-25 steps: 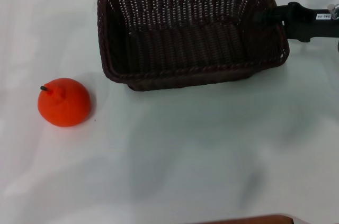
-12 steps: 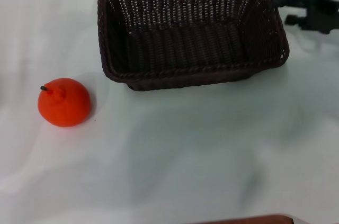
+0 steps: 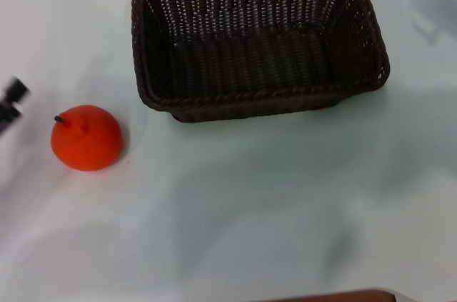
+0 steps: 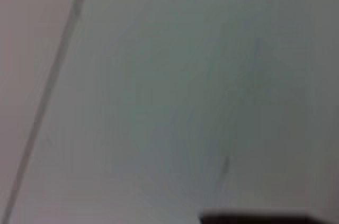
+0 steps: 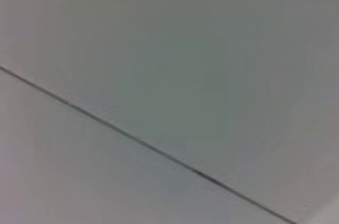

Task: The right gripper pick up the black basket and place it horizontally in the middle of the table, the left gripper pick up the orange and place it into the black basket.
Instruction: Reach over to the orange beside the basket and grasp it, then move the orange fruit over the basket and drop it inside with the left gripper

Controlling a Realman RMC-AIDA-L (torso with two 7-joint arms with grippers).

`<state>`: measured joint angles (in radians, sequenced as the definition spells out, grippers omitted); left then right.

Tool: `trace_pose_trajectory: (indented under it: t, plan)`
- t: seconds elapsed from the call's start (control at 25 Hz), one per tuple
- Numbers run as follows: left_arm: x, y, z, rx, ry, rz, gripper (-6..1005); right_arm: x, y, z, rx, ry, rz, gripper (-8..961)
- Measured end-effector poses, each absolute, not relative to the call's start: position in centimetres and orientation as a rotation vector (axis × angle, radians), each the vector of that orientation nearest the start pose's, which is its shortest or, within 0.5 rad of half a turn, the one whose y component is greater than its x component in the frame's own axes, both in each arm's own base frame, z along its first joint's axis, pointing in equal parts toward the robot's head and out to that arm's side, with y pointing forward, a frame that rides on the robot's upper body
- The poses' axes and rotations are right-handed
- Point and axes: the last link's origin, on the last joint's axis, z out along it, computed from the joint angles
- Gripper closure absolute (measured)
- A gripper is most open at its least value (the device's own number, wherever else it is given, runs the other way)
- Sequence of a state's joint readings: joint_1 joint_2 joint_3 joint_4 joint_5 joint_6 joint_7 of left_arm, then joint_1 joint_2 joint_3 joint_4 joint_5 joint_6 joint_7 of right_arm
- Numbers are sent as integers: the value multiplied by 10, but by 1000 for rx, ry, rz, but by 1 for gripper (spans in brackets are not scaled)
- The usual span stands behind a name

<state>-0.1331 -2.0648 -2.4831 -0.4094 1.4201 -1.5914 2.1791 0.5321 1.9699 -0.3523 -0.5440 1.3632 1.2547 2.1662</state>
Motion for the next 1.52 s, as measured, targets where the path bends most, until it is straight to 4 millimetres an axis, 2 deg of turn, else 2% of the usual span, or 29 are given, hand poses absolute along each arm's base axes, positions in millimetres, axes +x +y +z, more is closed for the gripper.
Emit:
trace_pose_trajectory:
  t: [0.08, 0.4, 0.6, 0.8, 0.92, 1.16, 1.36, 1.52]
  plan:
    - [-356, 224, 10, -2108, -745, -942, 202, 319, 384, 100, -1451, -1473, -618, 173]
    - [-359, 227, -16, -2201, -803, -798, 214, 308, 396, 96, -1434, -1482, -609, 175]
    - [-362, 231, -22, -2229, -807, -739, 222, 305, 397, 92, -1429, -1487, -609, 174]
    - [-361, 236, -17, -2226, -758, -705, 229, 308, 396, 90, -1439, -1471, -624, 175]
    - [-359, 239, -14, -2226, -728, -695, 431, 311, 396, 90, -1447, -1459, -633, 175]
    - [-355, 243, -8, -2206, -686, -714, 675, 312, 396, 93, -1427, -1451, -651, 174]
    - [-350, 242, 1, -2183, -652, -783, 723, 313, 397, 99, -1396, -1405, -666, 174]
    - [-337, 241, 17, -2115, -590, -946, 745, 307, 403, 102, -1374, -1416, -669, 174]
